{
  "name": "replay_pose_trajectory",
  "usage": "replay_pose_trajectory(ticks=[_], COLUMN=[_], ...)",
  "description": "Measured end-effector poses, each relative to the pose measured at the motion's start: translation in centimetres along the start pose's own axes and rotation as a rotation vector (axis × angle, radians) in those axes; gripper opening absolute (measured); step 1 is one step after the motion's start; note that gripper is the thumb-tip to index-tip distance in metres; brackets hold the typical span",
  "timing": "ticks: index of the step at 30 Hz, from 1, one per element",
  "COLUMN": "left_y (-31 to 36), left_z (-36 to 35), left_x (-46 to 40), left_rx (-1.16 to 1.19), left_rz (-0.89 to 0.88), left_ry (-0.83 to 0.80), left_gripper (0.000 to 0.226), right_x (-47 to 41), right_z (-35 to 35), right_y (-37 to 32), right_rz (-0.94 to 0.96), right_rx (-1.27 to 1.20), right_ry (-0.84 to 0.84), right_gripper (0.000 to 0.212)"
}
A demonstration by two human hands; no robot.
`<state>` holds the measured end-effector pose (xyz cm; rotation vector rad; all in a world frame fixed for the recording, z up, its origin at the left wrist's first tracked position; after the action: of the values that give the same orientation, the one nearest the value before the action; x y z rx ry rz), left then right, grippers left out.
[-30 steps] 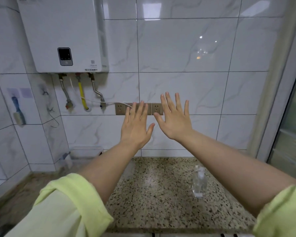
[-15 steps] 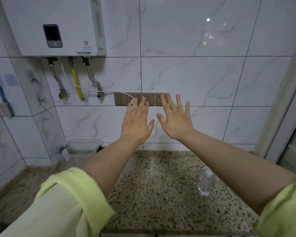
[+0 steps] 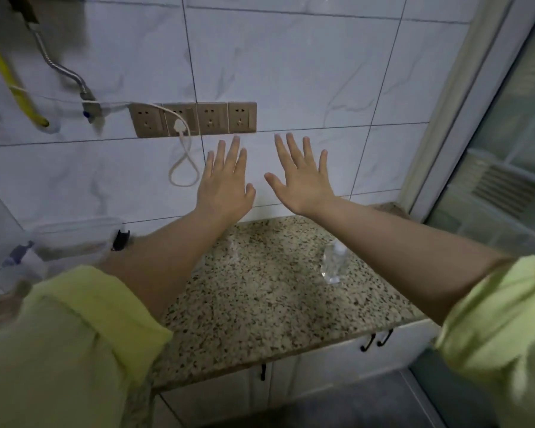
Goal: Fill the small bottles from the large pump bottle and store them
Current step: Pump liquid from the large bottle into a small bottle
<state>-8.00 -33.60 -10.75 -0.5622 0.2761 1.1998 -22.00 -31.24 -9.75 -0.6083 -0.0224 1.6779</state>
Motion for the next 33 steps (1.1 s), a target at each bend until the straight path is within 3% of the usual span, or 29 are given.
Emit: replay_pose_trajectory(ticks=[4,14,23,30,33], left_y=[3.7,10.8,13.9,16.7,17.8], left_z=[-2.8,-10.3,-14.7,-20.0,-20.5], left_x=[-0.6,-3.1,-5.3,-7.5,-8.3], left_rx=[0.000,0.038,0.123,0.225,0.272], left_rz=[-0.099,-0.166,-0.189,-0.326,-0.382], left_ry=[-0.043,-0.224,-0.348,-0.541,-0.527], left_gripper=[0.073,0.072,0.068,0.070,0.070], right_x=[0.8,0.2,-1.7,-2.1,-2.7], right_z=[-1.3,-5.4,-8.0,-9.9,-9.4], right_y=[4.0,13.5,17.1,22.3,23.9], right_rz=[0.032,-0.063,-0.102,-0.256,-0.257], right_rx=[0.160,0.182,0.055,-0.148,-0.181], right_ry=[-0.026,-0.160,-0.156,-0.315,-0.410], right_gripper=[0.066,0.068,0.066,0.064,0.064])
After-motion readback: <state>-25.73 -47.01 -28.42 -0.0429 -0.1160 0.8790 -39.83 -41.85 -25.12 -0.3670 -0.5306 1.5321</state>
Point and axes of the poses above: each hand's wrist, its own x-axis away from the middle knuckle, its own z-axis out of the back of the hand, y = z × x, the point moved 8 cm from there along -x, towards the middle knuckle, and after that the axes turned 13 degrees about -x, right-handed, at the moved point
